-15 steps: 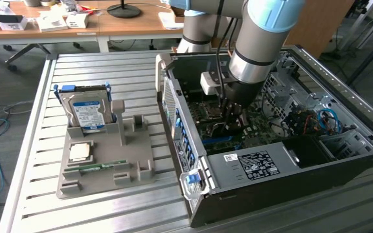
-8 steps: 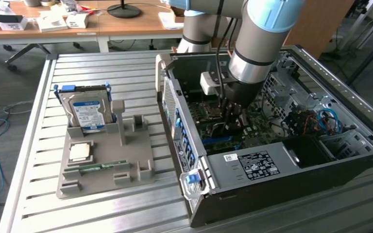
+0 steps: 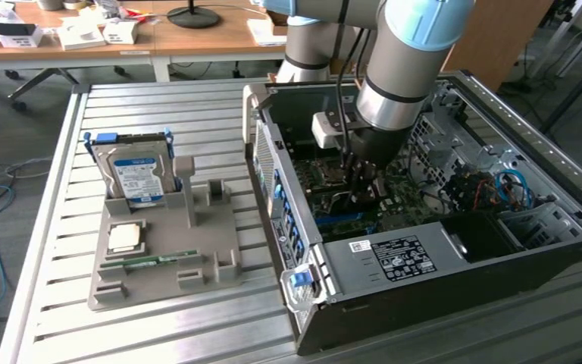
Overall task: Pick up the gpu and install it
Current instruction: 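Insert the gpu into the slot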
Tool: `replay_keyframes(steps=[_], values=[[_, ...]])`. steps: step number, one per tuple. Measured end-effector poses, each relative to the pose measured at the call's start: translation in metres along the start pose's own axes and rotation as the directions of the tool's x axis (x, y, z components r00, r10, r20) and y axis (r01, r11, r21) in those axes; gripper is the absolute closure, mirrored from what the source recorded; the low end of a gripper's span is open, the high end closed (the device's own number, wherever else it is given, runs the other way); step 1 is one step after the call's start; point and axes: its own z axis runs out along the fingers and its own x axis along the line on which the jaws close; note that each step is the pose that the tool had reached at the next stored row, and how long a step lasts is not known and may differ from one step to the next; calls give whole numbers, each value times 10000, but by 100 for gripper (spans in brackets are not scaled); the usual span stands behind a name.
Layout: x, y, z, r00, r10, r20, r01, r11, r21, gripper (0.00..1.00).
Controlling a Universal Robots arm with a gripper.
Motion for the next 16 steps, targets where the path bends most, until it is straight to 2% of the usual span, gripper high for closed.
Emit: replay_keyframes(steps=[16], values=[[-2,3,1,10000,22,-1,-22,10000,-1,74]])
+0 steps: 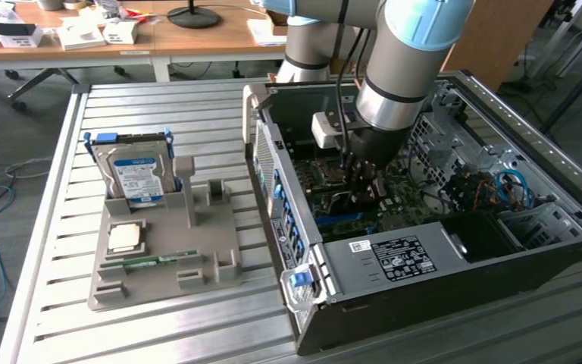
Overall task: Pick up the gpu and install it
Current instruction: 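Insert the gpu into the slot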
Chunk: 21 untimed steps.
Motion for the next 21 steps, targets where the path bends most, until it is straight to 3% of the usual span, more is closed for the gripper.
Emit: replay_keyframes(steps=[11,21], values=[[0,-29,0,10000,6,-4,-6,9999,-120,74],[-1,-32,0,10000,7,-26,-7,9999,-145,74]])
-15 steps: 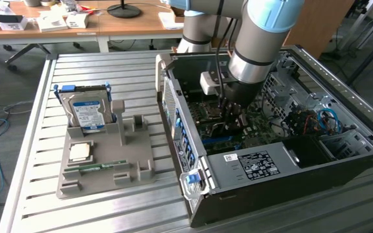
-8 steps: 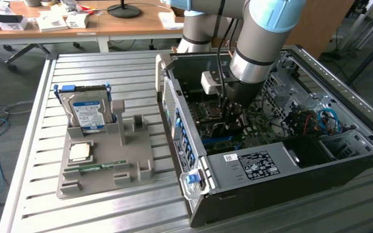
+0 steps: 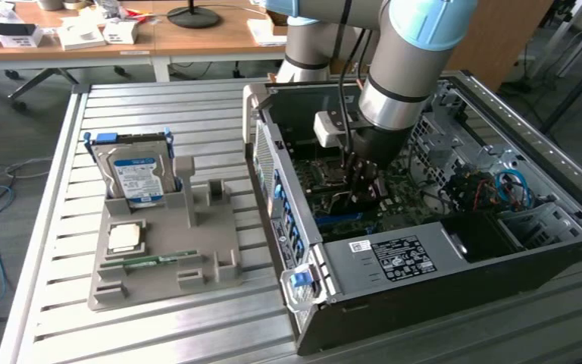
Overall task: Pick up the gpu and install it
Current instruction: 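Insert the gpu into the slot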
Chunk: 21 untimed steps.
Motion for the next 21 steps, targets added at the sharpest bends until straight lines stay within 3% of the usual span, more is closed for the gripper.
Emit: replay_keyframes(steps=[21], values=[[0,19,0,9999,116,2,-116,9999,6,74]])
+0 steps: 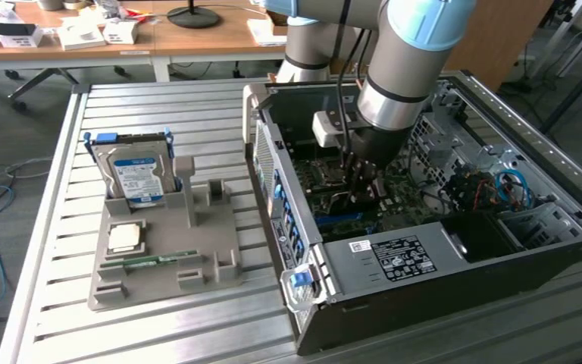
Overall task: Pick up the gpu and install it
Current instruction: 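Insert the gpu into the slot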
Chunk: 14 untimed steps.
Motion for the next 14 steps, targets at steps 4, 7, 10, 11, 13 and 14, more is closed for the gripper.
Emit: replay_keyframes(steps=[4,7,10,11,13,14], values=[[0,2,0,10000,27,1,-27,10000,1,74],[0,2,1,10000,33,0,-33,10000,1,74],[1,2,6,10000,42,-2,-42,10000,0,74],[1,2,8,10000,45,2,-45,10000,2,74],[0,2,8,10000,47,1,-47,10000,2,74],[1,2,8,10000,47,1,-47,10000,2,74]])
